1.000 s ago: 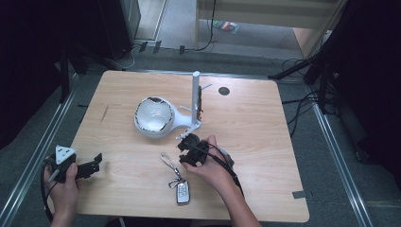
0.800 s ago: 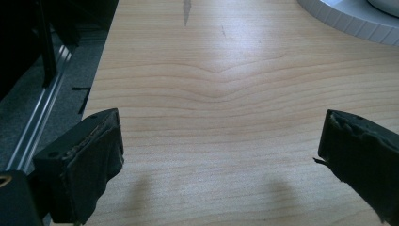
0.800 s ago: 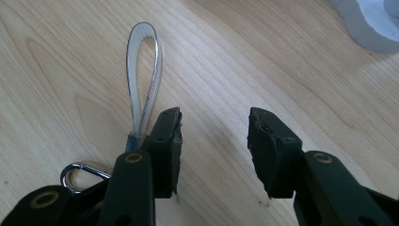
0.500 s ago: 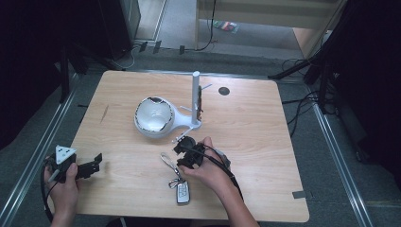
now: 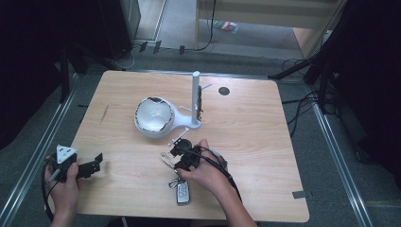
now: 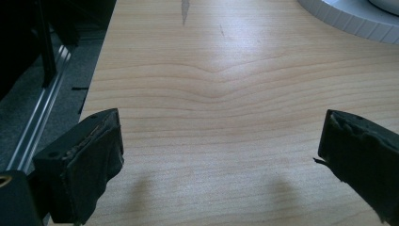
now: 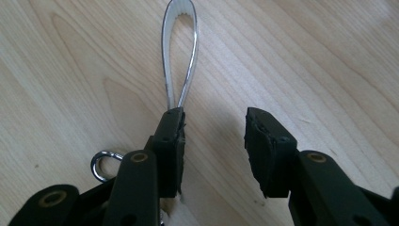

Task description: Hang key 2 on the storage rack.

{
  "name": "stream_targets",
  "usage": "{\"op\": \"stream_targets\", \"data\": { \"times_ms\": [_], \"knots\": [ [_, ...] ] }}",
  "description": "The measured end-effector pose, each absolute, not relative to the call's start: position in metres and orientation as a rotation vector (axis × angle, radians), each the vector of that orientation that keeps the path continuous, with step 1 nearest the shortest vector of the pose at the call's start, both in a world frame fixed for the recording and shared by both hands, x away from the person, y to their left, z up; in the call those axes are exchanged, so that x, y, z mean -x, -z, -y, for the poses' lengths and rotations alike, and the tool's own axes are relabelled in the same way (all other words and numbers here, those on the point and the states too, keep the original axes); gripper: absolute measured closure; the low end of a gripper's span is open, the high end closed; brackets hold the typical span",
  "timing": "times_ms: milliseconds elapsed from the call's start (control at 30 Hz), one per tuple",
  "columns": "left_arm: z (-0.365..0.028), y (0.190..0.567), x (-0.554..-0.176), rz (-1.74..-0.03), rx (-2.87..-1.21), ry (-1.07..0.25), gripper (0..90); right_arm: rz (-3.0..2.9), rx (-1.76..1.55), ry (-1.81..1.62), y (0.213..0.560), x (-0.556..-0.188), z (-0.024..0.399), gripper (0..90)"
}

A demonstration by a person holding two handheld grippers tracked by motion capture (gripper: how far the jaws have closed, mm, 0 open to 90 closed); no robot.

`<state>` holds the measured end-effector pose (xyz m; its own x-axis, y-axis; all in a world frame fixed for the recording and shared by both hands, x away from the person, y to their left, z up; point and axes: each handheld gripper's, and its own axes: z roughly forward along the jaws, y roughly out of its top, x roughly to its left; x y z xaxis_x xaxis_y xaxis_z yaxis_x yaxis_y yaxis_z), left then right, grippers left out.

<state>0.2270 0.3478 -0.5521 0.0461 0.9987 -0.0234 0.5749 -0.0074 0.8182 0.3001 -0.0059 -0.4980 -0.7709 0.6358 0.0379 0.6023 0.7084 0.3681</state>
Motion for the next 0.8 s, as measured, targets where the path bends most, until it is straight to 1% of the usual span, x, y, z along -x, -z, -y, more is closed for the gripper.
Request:
{"op": "stream_targets", "data": {
  "times_ms": [567,800],
  "knots": [
    [-0.348,0.552,-0.227,-1.603,-1.659,-0.810,0.9,-2.912,-1.015,-0.479,0.504,-0.294,-0.005,62.8],
    [-0.348,0.552,-0.227,-1.603,-1.659,-0.809,0.9,-2.918,-1.028,-0.455,0.507,-0.294,-0.008,68.9]
  ]
}}
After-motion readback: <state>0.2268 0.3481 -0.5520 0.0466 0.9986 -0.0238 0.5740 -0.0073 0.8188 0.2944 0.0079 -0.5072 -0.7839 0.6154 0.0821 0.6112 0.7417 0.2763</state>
